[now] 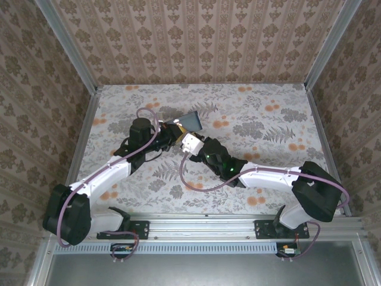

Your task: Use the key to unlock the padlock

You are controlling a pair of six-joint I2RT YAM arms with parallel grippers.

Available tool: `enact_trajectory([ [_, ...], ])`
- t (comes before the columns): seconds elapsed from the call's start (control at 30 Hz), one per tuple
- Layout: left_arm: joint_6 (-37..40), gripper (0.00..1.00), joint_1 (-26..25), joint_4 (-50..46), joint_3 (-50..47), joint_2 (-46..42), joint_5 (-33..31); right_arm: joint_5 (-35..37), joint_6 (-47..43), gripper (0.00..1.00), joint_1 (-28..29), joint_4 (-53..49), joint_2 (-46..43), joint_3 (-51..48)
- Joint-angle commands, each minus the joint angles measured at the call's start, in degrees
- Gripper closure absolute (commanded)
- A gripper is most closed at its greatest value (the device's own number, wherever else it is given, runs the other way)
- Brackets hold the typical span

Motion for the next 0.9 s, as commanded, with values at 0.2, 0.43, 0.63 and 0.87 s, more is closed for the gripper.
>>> enact_trajectory([
  [0.2, 1.19, 1.0, -0.67, 3.9, 1.59, -1.46, 0.68, 1.18, 5.25, 0.92, 0.44, 1.29, -1.59, 2.01],
  [0.43, 2.13, 1.0, -1.18, 3.86, 1.38, -1.64, -0.96, 0.3, 20.66, 1.0, 0.15, -2.4, -3.64, 3.7],
  [0.63, 2.24, 1.0, -1.94, 6.92, 1.76, -0.35, -2.14, 0.94, 54.66, 1.0, -1.92, -0.89, -4.76, 1.59],
  [0.87, 1.73, 1.0, -3.81, 8.96, 1.17, 0.39, -2.61, 2.14, 76.05, 1.0, -4.23, 1.96, -5.2, -1.08],
])
